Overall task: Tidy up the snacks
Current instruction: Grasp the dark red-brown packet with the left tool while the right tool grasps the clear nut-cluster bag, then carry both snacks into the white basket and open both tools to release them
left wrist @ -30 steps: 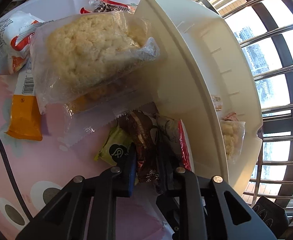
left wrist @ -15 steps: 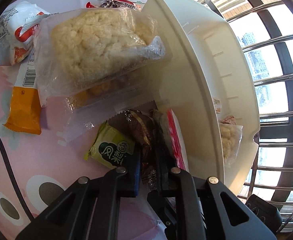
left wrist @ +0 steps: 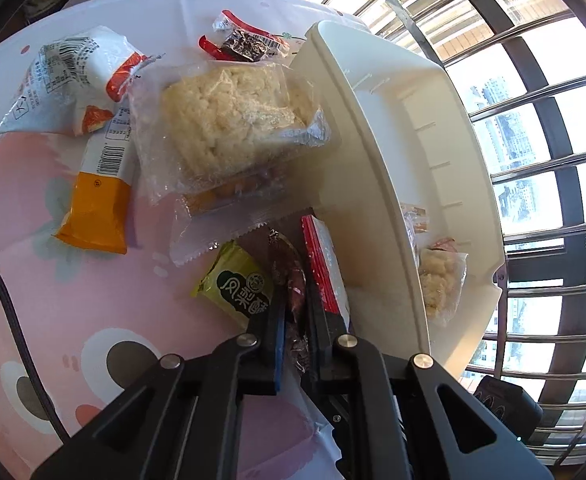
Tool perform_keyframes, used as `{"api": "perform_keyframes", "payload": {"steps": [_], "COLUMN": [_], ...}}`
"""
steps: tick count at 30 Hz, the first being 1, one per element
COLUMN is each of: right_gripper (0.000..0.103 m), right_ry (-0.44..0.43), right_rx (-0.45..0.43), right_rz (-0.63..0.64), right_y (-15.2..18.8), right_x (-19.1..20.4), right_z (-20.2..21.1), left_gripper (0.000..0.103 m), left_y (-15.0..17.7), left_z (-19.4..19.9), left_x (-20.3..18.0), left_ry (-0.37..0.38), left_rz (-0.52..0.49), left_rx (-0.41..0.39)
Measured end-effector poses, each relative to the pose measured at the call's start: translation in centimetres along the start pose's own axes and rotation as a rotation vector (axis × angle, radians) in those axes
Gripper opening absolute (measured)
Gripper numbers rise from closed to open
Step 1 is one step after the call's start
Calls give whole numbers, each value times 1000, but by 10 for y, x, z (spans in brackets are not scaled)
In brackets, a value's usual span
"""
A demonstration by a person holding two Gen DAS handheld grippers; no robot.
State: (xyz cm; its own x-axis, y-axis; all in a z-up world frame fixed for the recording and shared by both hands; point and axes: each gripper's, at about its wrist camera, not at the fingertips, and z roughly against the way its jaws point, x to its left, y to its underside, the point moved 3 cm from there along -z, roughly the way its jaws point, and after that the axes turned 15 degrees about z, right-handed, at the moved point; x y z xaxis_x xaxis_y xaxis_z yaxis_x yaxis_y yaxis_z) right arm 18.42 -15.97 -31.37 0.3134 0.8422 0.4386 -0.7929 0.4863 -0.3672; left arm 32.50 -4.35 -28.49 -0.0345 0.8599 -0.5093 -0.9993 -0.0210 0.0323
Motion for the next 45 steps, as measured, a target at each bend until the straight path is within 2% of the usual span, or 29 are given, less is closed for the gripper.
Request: {"api": "perform_keyframes", "payload": {"steps": [12, 26, 33, 38, 45], "right_gripper": [30, 30, 30, 30, 30], "right_ry": [-6, -26, -12, 13, 39], "right_rx": [12, -63, -104, -138, -160], "right_rz": [18, 114, 155, 175, 185], "right_y": [20, 50, 52, 47, 27], "right_x": [11, 40, 43, 37, 17], "right_z": [22, 76, 101, 121, 136], "left_gripper": [6, 3, 3, 3, 7], "left_y": [30, 85, 108, 121, 129], "left_z": [50, 113, 117, 117, 116], "left_x": [20, 37, 46, 46, 40], "left_ry": [39, 137, 111, 34, -16], "left_rz": [38, 2, 4, -43, -46], "left_rx": [-62, -143, -137, -162, -197]}}
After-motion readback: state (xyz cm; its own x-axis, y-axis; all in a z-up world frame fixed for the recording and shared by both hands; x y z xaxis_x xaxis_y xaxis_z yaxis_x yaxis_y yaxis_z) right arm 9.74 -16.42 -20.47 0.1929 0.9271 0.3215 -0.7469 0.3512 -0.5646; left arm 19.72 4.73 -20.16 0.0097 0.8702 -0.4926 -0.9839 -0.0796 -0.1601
